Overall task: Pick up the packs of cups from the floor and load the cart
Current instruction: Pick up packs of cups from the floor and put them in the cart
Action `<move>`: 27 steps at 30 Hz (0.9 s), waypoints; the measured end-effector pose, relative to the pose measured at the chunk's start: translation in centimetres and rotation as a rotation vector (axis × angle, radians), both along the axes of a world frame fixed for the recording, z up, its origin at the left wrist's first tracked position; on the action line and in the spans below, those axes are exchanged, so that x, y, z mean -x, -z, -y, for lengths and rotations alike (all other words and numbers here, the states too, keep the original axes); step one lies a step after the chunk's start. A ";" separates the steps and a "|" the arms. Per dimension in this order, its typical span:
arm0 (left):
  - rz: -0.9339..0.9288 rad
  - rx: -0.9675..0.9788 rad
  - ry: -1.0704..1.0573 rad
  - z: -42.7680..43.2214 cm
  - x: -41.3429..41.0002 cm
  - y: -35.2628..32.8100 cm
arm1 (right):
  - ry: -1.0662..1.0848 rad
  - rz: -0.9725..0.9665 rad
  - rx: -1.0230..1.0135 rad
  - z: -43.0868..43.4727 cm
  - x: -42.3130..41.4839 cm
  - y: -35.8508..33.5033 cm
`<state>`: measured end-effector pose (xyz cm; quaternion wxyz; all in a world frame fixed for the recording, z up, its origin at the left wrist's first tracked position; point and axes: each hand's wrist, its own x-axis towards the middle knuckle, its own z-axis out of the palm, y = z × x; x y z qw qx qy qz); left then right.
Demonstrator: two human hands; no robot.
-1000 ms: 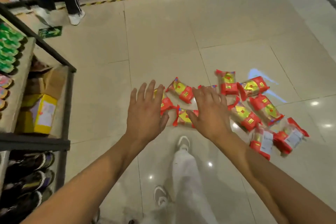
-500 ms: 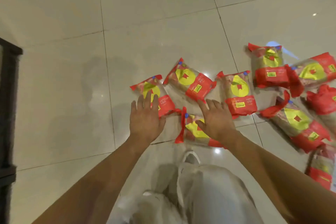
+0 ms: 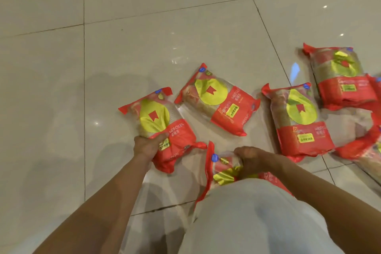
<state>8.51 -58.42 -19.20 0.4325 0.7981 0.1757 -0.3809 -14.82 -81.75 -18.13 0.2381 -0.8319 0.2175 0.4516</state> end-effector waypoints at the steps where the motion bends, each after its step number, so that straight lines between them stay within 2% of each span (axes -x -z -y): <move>1: -0.007 0.023 -0.020 -0.1 0.1 0.1 | 0.016 0.012 0.017 -0.3 0.2 -0.3; 5: 0.022 -0.005 -0.043 -2.1 0.1 -4.1 | 0.152 0.159 0.096 -1.1 0.6 -5.8; 9: 0.110 0.049 -0.157 -6.1 -0.3 -15.1 | 0.294 0.413 0.129 -1.6 -1.0 -18.2; 12: 0.216 0.113 -0.268 -9.9 -0.7 -27.5 | 0.320 0.539 0.157 -2.6 -2.9 -30.4; 15: 0.358 0.099 -0.325 -14.9 -0.3 -42.2 | 0.447 0.635 0.128 -4.0 -3.7 -44.5; 20: 0.474 0.148 -0.268 -21.8 5.7 -65.1 | 0.601 0.883 -0.032 -9.7 -4.8 -67.2; 24: 0.557 0.241 -0.268 -26.1 12.5 -78.2 | 0.612 1.041 -0.216 -16.9 -5.1 -80.8; 27: 0.672 0.256 -0.370 -30.1 18.2 -85.7 | 0.566 1.141 -0.365 -22.7 -3.6 -87.3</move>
